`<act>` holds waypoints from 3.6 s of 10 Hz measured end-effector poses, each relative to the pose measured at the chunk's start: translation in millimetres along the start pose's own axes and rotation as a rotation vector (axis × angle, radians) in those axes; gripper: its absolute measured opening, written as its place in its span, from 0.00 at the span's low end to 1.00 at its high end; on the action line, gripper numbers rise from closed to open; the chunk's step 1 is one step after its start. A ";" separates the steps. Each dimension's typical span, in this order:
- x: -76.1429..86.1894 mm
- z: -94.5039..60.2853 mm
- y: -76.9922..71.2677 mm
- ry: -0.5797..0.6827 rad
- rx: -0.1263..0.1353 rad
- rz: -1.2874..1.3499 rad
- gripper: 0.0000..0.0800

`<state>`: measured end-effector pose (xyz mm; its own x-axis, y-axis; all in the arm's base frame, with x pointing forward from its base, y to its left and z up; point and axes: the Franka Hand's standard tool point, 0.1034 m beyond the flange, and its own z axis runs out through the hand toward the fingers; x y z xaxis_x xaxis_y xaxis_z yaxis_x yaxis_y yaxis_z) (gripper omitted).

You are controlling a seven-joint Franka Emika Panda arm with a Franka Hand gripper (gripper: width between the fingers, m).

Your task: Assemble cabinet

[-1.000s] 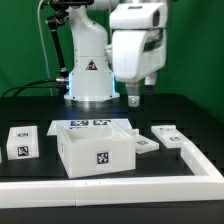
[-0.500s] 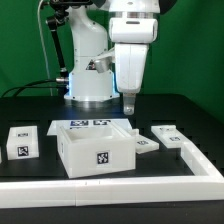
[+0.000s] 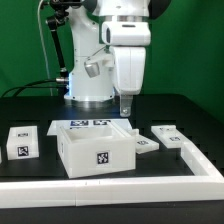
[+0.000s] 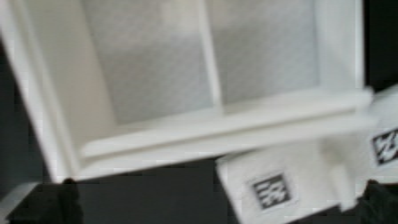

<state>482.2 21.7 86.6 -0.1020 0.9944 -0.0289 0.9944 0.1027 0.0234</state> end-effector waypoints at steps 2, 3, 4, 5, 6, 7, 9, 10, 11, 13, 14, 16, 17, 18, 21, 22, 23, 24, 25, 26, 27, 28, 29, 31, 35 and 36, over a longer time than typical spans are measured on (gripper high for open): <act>-7.6 5.4 -4.5 -0.001 0.006 -0.030 1.00; -7.1 5.4 -4.4 -0.001 0.006 -0.031 1.00; -7.2 5.6 -4.5 -0.001 0.006 -0.031 1.00; -7.3 5.9 -4.8 -0.001 0.007 -0.030 1.00; -8.8 7.0 -7.1 -0.001 0.010 -0.040 1.00; -14.7 12.7 -20.1 0.003 0.021 -0.108 1.00; -17.8 20.5 -33.2 0.009 0.038 -0.155 1.00; -20.0 22.5 -36.4 0.011 0.044 -0.162 1.00; -24.4 24.2 -39.1 0.012 0.049 -0.167 1.00; -28.5 29.4 -49.2 0.016 0.067 -0.154 1.00; -28.1 33.0 -51.9 0.019 0.074 -0.153 1.00; -27.0 48.4 -56.7 0.032 0.091 -0.148 1.00; -27.4 53.2 -56.1 0.036 0.097 -0.139 1.00; -26.9 56.1 -56.0 0.038 0.101 -0.137 1.00; -26.7 58.5 -55.9 0.040 0.109 -0.125 0.77; -26.6 58.7 -56.1 0.040 0.110 -0.125 0.52; -26.6 58.9 -56.2 0.040 0.110 -0.125 0.34; -26.6 59.0 -56.3 0.040 0.111 -0.125 0.34; -26.6 59.1 -56.3 0.040 0.111 -0.125 0.17; -26.6 58.7 -55.4 0.040 0.107 -0.125 0.05; -26.6 58.6 -55.0 0.040 0.105 -0.125 0.05; -26.6 58.6 -55.0 0.040 0.105 -0.125 0.05; -26.6 58.6 -54.9 0.040 0.105 -0.125 0.05; -26.6 58.5 -54.9 0.040 0.104 -0.125 0.05; -22.9 59.6 -20.9 0.040 0.069 -0.070 0.05; -14.6 59.4 -7.8 0.042 0.055 -0.020 0.05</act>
Offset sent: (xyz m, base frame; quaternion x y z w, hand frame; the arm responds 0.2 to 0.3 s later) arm 0.0000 0.0000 0.0000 0.0000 0.0000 0.0000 1.0000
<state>477.5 4.8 27.5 -0.1213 0.9925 0.0132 0.9921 0.1217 -0.0319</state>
